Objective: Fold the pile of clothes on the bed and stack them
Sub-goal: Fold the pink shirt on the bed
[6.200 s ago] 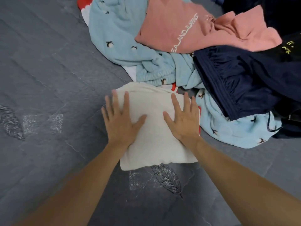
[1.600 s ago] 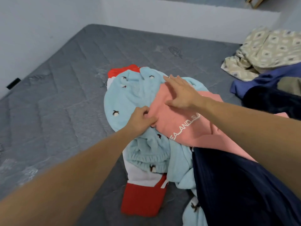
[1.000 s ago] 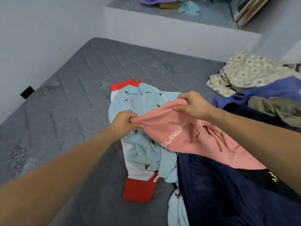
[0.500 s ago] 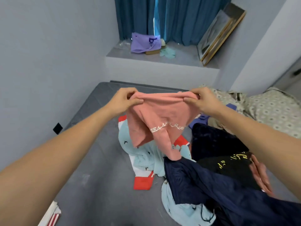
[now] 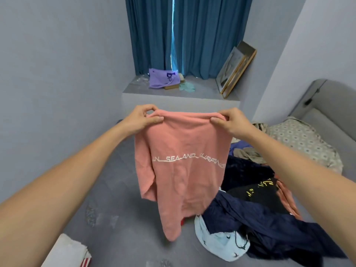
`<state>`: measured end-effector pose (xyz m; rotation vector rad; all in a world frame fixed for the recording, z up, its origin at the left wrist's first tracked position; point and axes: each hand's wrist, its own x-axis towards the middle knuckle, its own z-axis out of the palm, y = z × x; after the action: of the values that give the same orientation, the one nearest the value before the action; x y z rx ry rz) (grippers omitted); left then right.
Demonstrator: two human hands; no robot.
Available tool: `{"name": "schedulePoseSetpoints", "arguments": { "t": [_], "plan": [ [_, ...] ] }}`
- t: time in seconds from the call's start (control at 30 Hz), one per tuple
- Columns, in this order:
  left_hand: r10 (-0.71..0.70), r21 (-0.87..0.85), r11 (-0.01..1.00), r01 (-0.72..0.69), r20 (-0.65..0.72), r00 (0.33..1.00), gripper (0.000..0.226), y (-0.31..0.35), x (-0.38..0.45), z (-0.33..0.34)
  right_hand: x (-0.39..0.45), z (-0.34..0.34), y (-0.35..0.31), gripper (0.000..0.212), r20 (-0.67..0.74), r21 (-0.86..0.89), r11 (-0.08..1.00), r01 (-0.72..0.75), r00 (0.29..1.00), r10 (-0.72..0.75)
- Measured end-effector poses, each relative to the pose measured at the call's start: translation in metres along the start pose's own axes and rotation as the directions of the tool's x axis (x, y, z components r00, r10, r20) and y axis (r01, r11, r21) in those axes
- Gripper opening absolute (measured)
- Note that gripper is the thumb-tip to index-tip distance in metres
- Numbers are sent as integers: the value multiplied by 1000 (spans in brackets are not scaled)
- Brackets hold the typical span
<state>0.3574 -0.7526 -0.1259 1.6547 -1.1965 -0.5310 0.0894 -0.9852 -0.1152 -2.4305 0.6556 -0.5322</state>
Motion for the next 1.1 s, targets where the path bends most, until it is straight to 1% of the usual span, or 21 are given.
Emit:
{"name": "schedulePoseSetpoints", "arguments": {
  "t": [0.13,0.3,0.43,0.53,0.63,0.73,0.87,0.93,1.0,1.1],
  "plan": [
    [-25,-11,1000,25,1,1000,18,-30,10,1,5,24,6,39,-18,-33,997,-74,997,73],
    [-67,108,992,68,-13,998,16,-72,54,5,45,52,32,39,-26,-114,987,-113,994,111],
    [-7,235,971,32,-107,994,13,-76,96,-12,86,55,35,41,-91,-132,991,-34,996,22],
    [84,249,968,-44,-153,985,14,-65,114,-34,110,45,18,47,-156,-159,987,27,986,-53],
    [169,257,960,-111,-218,961,10,-51,118,-57,126,40,0,47,-190,-166,983,77,976,-108],
    [174,220,967,-126,-216,961,15,-53,108,-69,128,50,-11,46,-190,-168,979,117,970,-149],
    [57,180,983,-35,-122,991,12,-92,80,-73,116,89,-3,45,-129,-115,987,117,983,-132],
    [16,227,974,6,-96,995,10,-117,60,-66,106,115,9,43,-98,-107,989,99,989,-110],
    [-4,311,950,30,-85,996,11,-141,32,-53,87,146,25,39,-73,-118,990,81,993,-90],
    [-56,412,907,91,-96,994,12,-188,-31,-22,36,206,50,26,-6,-114,991,68,998,-69]
  ]
}}
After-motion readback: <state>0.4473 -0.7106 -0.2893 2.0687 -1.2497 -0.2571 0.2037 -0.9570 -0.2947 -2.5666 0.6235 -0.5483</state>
